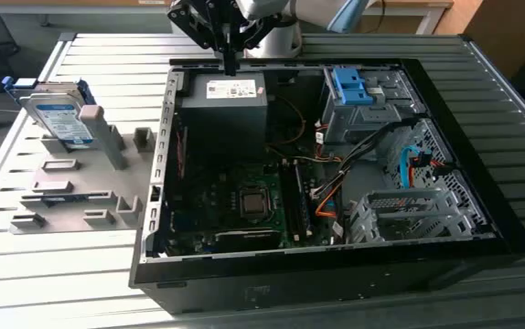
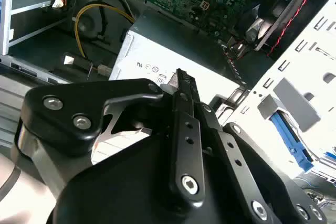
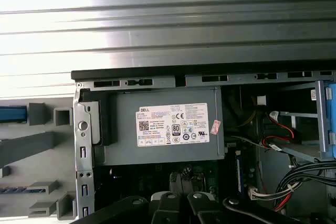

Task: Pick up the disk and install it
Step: 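Reach for the disk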

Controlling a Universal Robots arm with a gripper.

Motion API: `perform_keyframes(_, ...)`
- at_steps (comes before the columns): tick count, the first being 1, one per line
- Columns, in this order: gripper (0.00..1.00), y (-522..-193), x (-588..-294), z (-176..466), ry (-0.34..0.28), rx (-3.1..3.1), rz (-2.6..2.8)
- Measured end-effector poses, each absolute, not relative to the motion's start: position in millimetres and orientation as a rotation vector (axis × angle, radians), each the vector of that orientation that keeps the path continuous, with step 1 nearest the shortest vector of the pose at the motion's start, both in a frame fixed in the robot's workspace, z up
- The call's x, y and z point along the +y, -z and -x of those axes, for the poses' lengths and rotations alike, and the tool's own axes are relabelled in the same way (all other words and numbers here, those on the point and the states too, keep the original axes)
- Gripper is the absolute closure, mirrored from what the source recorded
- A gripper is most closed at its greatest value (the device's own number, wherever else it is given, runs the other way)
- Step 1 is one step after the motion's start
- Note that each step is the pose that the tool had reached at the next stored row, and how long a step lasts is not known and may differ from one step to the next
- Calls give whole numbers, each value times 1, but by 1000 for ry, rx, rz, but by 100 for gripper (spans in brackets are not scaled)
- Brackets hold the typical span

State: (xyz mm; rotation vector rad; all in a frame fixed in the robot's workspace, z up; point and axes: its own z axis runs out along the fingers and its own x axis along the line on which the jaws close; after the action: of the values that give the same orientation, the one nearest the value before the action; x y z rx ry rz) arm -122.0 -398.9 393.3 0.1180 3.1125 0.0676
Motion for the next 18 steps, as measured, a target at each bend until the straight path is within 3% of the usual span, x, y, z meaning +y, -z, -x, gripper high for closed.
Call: perform_keyframes(18, 89, -393, -399, 127, -68, 3112, -118)
